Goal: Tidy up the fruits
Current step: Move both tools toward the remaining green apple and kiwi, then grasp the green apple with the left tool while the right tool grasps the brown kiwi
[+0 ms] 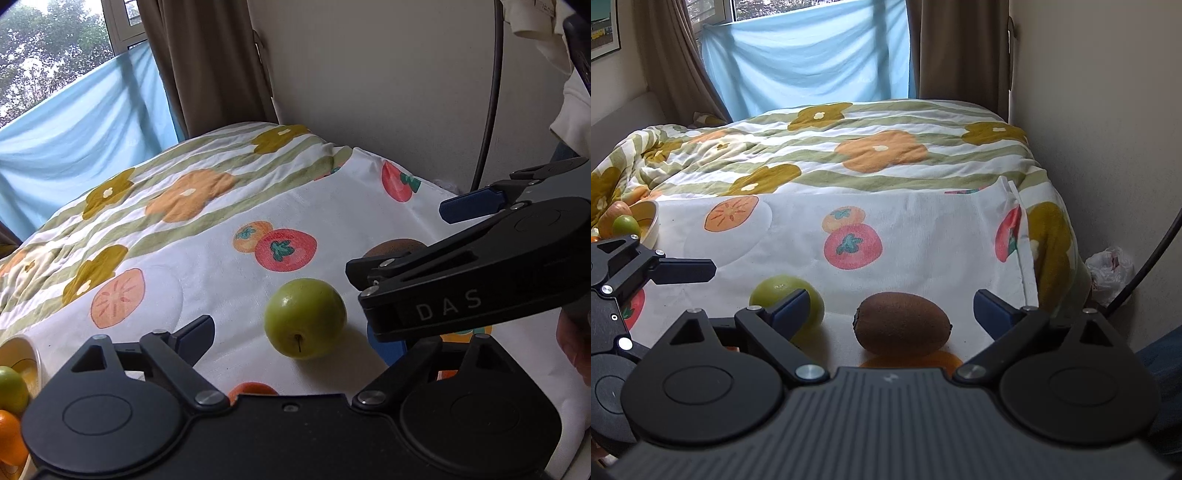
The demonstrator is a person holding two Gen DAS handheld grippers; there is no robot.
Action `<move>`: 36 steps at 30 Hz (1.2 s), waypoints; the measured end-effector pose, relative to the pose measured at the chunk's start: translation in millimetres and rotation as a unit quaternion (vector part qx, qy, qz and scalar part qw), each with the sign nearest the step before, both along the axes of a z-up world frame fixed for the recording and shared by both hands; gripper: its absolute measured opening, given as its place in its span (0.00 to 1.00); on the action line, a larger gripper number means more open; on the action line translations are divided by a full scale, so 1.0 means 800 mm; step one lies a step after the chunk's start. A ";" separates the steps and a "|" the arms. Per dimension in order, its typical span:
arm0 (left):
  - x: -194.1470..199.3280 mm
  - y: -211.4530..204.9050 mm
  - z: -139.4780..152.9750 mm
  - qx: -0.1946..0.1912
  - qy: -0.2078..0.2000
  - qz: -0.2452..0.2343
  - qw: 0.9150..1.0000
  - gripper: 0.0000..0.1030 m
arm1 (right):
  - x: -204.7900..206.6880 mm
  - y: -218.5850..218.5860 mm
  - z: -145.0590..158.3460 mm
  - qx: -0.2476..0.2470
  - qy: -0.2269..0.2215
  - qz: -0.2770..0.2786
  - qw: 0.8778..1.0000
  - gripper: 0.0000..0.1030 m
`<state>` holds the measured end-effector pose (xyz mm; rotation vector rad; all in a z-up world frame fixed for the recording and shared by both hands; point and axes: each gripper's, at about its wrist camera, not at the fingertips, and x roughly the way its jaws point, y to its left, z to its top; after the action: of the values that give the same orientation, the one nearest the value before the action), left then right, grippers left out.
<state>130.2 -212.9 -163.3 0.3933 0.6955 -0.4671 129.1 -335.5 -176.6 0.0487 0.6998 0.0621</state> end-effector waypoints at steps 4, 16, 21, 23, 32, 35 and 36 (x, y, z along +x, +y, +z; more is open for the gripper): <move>0.007 -0.008 -0.013 0.011 0.003 -0.002 1.000 0.82 | 0.013 -0.001 -0.015 0.000 0.014 -0.005 1.000 0.98; 0.023 -0.015 -0.031 0.013 0.015 -0.013 1.000 0.59 | 0.031 0.004 -0.030 -0.024 0.037 -0.010 0.999 0.96; 0.019 -0.015 -0.031 0.015 0.011 -0.016 1.000 0.59 | 0.033 0.009 -0.031 -0.032 0.042 -0.017 0.998 0.96; 0.018 -0.011 -0.030 0.017 0.009 -0.009 1.000 0.58 | 0.035 0.011 -0.032 -0.035 0.043 -0.019 0.998 0.96; 0.022 0.006 -0.029 0.018 0.007 0.019 1.000 0.58 | 0.040 0.021 -0.038 -0.071 0.057 -0.021 0.996 0.93; 0.020 0.008 -0.029 0.015 0.008 0.019 1.000 0.58 | 0.041 0.022 -0.040 -0.079 0.062 -0.020 0.995 0.92; 0.019 0.008 -0.029 0.014 0.008 0.020 1.000 0.58 | 0.041 0.023 -0.041 -0.083 0.064 -0.019 0.994 0.92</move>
<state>145.6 -206.2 -186.6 0.4022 0.7242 -0.4240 162.2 -317.0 -209.1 -0.0951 0.8305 -0.0366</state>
